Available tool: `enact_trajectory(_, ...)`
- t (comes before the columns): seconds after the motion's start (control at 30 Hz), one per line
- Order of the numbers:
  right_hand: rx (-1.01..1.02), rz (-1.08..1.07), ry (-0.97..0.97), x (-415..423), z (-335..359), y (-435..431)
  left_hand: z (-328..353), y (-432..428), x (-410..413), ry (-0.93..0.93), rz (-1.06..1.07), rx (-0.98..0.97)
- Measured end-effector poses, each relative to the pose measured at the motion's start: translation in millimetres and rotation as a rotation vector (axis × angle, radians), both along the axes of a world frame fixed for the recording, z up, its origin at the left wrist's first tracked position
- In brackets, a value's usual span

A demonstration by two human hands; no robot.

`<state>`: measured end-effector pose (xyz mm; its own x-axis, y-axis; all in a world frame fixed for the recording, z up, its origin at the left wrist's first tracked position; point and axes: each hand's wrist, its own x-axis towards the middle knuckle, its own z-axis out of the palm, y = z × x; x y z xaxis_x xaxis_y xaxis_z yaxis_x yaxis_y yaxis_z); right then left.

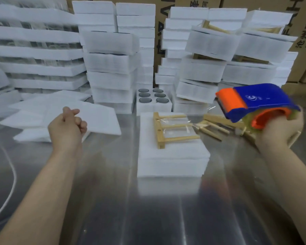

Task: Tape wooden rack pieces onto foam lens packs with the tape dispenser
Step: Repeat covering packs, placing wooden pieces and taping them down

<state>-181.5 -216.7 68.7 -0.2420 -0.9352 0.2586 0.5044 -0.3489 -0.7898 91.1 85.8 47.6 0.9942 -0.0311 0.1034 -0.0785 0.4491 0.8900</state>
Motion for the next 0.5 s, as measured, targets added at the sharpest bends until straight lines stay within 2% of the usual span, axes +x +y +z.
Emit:
enact_trajectory(0.1, -0.058, 0.097, -0.133, 1, 21, -5, -1, -15, -8, 0.019, -0.067, 0.072)
enact_trajectory(0.2, -0.190, 0.173, -0.078, 8, 46, 13, 2, -33, -33, -0.173, -0.166, 0.291)
enact_trajectory(0.3, -0.258, 0.221, -0.018, 20, 58, 31, -3, -45, -69, -0.644, -0.173, 0.596)
enact_trajectory(0.4, -0.244, 0.208, 0.003, 27, 60, 42, -2, -53, -107, -1.199, -0.165, 0.713)
enact_trajectory(0.5, -0.186, 0.154, 0.024, 31, 60, 48, 1, -64, -143, -1.557, -0.193, 0.783)
